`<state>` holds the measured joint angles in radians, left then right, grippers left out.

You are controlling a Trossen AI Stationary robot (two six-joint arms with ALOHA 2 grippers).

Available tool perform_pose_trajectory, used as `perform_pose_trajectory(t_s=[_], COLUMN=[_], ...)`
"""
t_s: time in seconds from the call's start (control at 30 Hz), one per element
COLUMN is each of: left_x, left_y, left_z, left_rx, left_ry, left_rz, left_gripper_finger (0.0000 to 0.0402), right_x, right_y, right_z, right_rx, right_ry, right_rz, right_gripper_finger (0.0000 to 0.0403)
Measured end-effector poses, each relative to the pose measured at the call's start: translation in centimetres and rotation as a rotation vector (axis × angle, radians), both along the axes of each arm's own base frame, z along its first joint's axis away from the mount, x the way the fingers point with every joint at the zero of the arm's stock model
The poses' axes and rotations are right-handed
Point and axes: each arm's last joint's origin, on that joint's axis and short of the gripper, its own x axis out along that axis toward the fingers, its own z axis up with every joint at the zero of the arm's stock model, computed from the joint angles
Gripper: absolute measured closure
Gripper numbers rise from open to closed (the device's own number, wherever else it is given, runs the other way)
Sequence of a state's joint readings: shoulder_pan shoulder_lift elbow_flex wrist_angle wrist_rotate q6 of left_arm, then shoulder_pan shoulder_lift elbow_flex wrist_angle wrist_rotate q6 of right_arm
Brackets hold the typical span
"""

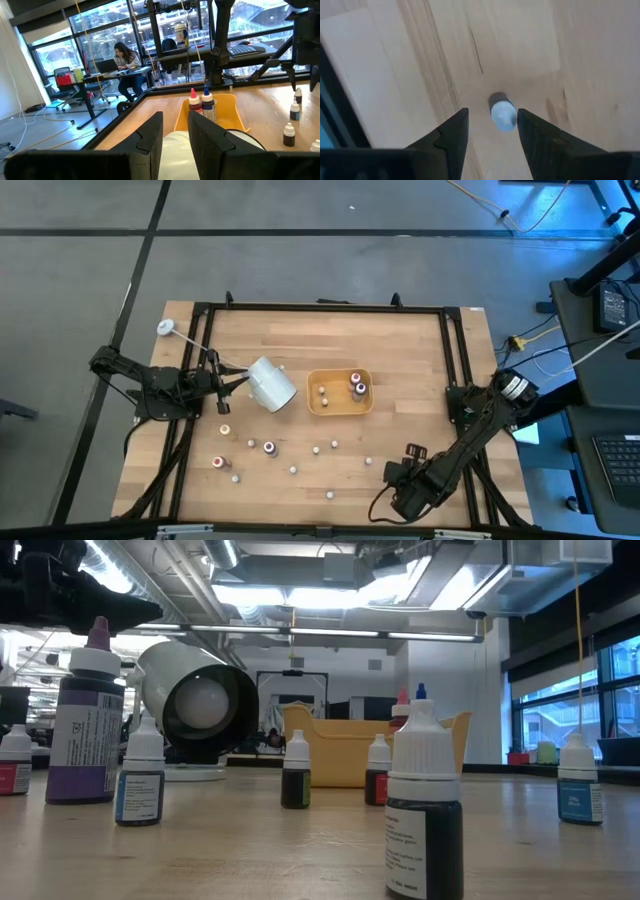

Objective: Pick & Place food coloring
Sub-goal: Put the small black food coloring bottle into the yellow bin

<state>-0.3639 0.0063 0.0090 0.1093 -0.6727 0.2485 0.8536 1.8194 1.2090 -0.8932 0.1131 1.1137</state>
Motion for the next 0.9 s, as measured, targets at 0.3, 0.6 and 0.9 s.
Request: perform_pose_trajectory(t_s=[0.3, 0.6, 0.9], left_x=[0.0, 0.0, -0.01], left_y=[0.0, 0.01, 0.04], left_z=[0.0, 0.0, 0.0], left_rx=[0.0, 0.0, -0.001], left_ry=[0.0, 0.001, 0.001], left_rz=[0.0, 0.002, 0.015], left_gripper_finger=[0.0313, 0.0313, 0.0313], right_x=[-0.25, -0.36, -0.33], right_y=[-0.14, -0.26, -0.2], right_z=[-1.19, -1.2, -1.2], right_rx=[0.017, 0.004, 0.017], right_ry=[-0.016, -0.004, -0.001], right_rz=[0.003, 0.012, 0.003], right_gripper_finger=[0.0232, 0.0232, 0.0271])
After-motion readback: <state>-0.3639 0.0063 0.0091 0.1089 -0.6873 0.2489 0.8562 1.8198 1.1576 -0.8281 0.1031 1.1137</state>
